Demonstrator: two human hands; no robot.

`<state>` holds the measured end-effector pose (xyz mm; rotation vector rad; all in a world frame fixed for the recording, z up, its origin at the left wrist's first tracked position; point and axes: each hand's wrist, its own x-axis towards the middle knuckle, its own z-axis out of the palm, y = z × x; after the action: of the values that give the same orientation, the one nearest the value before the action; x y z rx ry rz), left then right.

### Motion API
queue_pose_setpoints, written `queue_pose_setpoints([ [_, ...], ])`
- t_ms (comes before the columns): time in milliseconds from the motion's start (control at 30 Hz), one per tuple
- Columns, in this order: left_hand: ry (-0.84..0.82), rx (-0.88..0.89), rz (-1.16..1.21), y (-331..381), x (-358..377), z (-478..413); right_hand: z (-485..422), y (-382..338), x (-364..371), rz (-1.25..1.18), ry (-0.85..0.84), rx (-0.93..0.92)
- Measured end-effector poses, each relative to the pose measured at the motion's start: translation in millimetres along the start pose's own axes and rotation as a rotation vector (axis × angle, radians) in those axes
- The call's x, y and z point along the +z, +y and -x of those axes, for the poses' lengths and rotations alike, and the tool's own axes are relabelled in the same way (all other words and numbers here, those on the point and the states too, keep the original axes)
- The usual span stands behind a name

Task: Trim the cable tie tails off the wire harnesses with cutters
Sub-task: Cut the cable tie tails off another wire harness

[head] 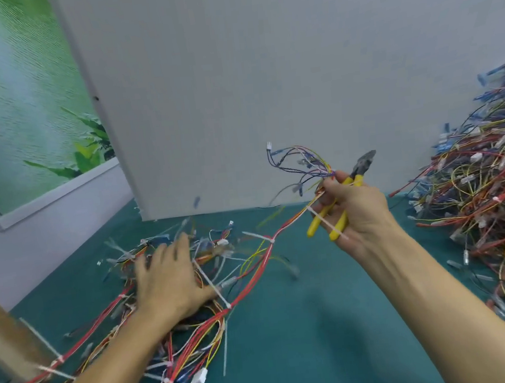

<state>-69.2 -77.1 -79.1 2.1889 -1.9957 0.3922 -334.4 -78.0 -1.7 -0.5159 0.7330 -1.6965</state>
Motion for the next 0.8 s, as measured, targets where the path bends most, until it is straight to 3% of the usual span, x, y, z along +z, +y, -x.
queue_pose_setpoints([
  [300, -0.032, -0.119, -0.151, -72, -4, -10, -10, -24, -10, -0.185, 0.106, -0.011],
  [467, -0.004, -0.134, -0.182, -61, -19, 1, -11, -7, -16, -0.053, 0.187, -0.022],
  [533, 0.116, -0.080, -0.219, -46, -27, 13, -10, 3, -17, 0.045, 0.206, -0.020],
  [600, 0.338, 0.127, -0.110, -32, -26, 23, -11, 11, -18, 0.067, 0.225, -0.021],
  [633, 0.362, 0.243, -0.017, -24, -24, 29, -11, 14, -18, 0.079, 0.236, -0.021],
  [733, 0.035, 0.373, 0.338, -11, -17, 38, -10, 18, -21, 0.139, 0.247, -0.014],
  [800, -0.158, 0.379, 0.345, -17, -4, 39, -10, 13, -23, 0.175, 0.239, -0.022],
])
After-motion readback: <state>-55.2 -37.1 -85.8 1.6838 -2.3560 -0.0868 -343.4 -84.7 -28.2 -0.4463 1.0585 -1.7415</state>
